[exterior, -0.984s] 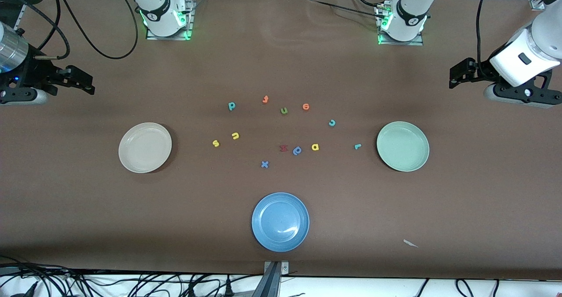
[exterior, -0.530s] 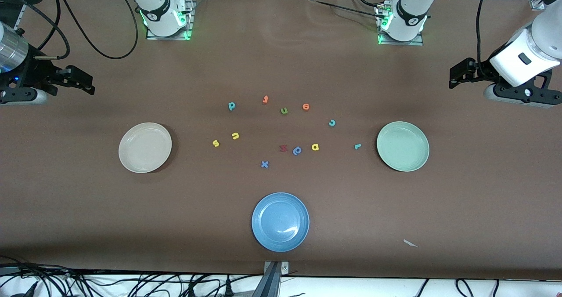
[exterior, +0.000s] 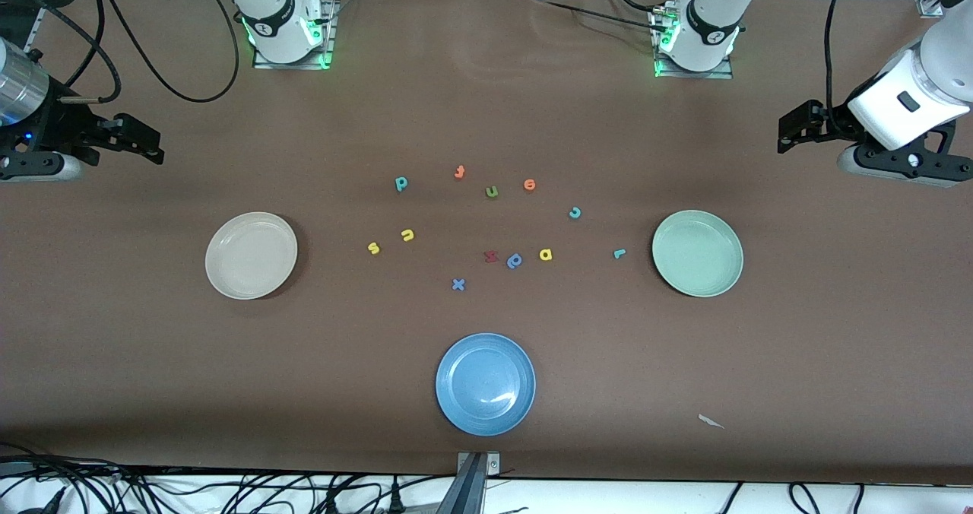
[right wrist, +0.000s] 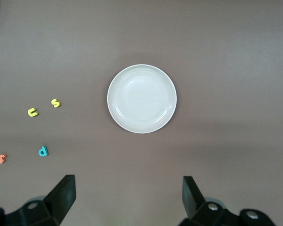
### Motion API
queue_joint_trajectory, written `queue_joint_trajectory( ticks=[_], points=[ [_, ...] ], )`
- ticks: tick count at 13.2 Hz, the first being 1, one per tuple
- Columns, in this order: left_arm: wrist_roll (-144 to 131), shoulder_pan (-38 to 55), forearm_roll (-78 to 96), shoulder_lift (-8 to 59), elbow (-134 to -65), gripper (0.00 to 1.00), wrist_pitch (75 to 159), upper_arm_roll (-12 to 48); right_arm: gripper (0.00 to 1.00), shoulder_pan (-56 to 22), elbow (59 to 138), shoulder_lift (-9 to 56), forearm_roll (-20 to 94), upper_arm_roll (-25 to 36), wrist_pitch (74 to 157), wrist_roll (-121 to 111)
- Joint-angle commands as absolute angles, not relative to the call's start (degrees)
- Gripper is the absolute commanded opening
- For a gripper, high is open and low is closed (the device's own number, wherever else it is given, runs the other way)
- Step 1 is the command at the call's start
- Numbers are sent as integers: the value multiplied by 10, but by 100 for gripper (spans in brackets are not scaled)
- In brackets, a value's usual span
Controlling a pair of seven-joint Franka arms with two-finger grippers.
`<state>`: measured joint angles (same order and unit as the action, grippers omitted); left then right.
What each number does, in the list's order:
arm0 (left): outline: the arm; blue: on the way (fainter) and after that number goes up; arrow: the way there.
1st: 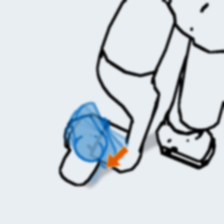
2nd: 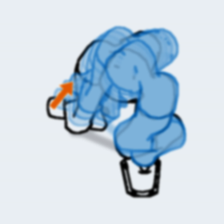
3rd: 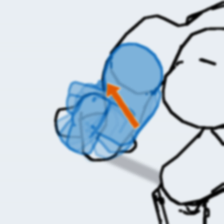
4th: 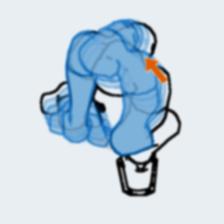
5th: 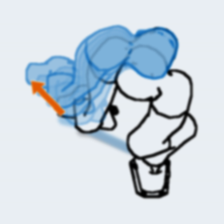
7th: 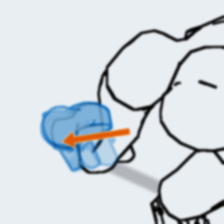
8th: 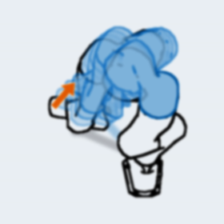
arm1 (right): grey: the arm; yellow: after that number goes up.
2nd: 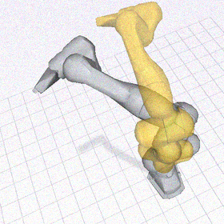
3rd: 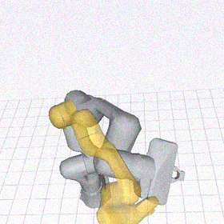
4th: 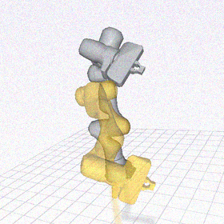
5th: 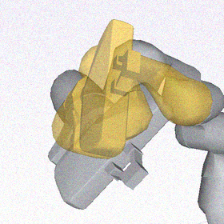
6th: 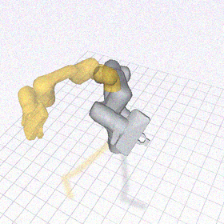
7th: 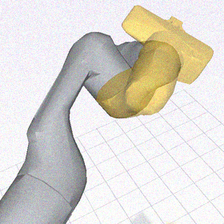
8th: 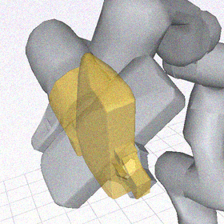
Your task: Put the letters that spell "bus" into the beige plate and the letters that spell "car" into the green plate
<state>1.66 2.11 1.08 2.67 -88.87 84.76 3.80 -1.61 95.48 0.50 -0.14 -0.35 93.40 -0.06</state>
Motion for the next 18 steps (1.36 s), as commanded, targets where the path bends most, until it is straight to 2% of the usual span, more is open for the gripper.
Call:
queue_joint_trajectory(
  ticks=[1, 11, 14, 18],
  points=[
    [24, 23, 5, 33, -871, 100, 834, 39, 100, -14, 953, 3, 9, -5, 935, -1],
    [28, 30, 8, 38, -871, 100, 838, 38, 100, -26, 975, 3, 16, -9, 947, 17],
    [27, 52, 11, 96, -869, 100, 852, 48, 100, -41, 1008, 3, 18, -28, 983, 70],
    [0, 111, 12, 173, -875, 100, 938, 52, 100, -43, 1078, 12, 18, -81, 1081, 143]
  ],
)
